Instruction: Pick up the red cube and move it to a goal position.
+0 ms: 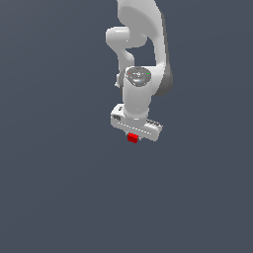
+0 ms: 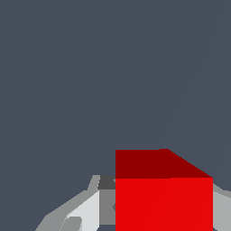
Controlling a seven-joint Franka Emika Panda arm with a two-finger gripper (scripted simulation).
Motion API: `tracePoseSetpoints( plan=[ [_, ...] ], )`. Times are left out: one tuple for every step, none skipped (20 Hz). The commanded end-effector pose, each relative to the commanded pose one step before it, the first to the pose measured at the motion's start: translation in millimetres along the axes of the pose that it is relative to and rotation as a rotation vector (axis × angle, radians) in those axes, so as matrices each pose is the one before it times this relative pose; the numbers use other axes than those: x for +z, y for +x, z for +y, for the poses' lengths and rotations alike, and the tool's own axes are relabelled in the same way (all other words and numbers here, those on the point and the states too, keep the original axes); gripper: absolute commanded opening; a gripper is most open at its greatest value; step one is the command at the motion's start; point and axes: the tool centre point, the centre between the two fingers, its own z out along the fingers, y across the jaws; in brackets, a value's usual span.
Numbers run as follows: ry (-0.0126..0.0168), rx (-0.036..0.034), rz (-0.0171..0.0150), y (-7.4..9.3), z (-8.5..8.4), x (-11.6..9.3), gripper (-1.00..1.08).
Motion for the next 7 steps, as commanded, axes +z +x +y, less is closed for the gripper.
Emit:
tracePoseSetpoints(
  plan=[
    [-0.00032, 0.00056, 0.00033, -5.93, 0.77, -6.61, -1.00],
    [0.00000, 0.00000, 0.00000, -1.52, 0.08, -1.81, -1.00],
    [0.00000, 0.00000, 0.00000, -1.20, 0.04, -1.51, -1.00],
    [0.00000, 0.00000, 0.00000, -0.89, 0.00, -1.20, -1.00],
    [0.00000, 0.00000, 0.00000, -0.58, -0.03, -0.89, -1.00],
    [-0.00039, 0.00015, 0.00025, -0.31, -0.02, -0.57, -1.00],
    [0.00000, 0.00000, 0.00000, -0.09, -0.02, -0.18, -1.00]
  ],
)
